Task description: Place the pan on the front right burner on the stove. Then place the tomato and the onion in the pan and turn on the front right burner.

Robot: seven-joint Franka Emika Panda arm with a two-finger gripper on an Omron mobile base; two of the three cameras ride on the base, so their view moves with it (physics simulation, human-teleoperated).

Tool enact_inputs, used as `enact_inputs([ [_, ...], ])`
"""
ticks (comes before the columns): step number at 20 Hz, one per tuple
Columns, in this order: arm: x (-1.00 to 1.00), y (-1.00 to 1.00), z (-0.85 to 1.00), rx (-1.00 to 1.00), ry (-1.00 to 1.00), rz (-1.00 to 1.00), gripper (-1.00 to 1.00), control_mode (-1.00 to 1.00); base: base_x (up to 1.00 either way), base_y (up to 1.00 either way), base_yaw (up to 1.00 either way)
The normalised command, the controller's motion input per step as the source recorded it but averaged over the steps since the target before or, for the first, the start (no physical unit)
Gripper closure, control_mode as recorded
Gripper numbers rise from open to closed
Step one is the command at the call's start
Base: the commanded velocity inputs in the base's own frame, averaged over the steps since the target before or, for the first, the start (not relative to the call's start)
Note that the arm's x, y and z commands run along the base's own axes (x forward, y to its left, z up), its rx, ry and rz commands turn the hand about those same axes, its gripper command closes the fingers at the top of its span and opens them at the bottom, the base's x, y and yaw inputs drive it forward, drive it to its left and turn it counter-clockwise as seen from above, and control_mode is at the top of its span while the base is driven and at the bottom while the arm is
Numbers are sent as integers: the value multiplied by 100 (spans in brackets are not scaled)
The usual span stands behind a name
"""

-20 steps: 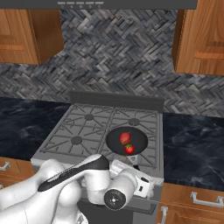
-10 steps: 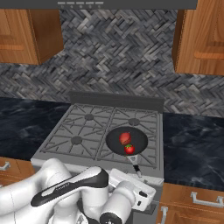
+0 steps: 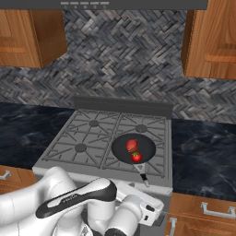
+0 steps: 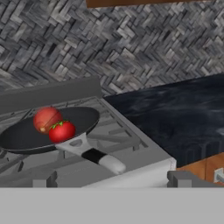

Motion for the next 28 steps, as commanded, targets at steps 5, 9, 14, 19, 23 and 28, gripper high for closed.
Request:
enact_inputs([
  [5,0,-8,-26,-2,0,0,-100,-100,0,0,0],
  [9,0,-15,-32,-3,0,0,-100,-100,0,0,0],
  [14,0,-19,-35,-7,0,0,-100,-100,0,0,0],
  [19,-2,-15,-22,-5,0,0,-100,-100,0,0,0],
  [23,-7,-11,-21,-6,0,0,-100,-100,0,0,0],
  [28,0,-3,-4,-6,0,2,-100,-100,0,0,0],
])
